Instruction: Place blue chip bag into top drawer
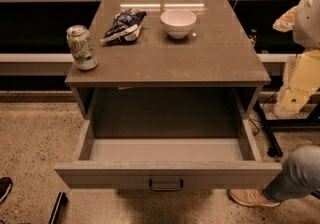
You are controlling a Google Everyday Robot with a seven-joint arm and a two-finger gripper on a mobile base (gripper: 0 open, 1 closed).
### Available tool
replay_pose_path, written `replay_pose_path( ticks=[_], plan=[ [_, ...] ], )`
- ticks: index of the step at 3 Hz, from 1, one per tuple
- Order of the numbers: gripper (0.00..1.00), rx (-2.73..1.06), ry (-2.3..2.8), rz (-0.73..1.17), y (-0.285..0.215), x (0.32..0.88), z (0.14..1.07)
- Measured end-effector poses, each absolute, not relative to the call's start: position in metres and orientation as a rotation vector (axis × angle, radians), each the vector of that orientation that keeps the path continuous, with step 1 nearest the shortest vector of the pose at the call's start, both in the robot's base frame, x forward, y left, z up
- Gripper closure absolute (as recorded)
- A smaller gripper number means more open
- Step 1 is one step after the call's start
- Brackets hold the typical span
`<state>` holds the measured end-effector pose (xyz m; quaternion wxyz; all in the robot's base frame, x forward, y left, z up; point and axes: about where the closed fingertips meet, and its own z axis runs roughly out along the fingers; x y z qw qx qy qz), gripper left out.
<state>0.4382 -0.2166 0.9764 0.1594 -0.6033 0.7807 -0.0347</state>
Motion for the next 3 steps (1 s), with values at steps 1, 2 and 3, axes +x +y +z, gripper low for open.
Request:
replay_pose_path(
  ticks=[1,2,3],
  plan=[
    [0.00,-1.724,2.231,-0.100,-0.217,0.438,0.976],
    [0.00,-1.816,2.097,-0.188,-0.211,0.464,0.981],
    [0.00,-1.904,1.863,-0.341,-0.213,0.513,0.983]
  ],
)
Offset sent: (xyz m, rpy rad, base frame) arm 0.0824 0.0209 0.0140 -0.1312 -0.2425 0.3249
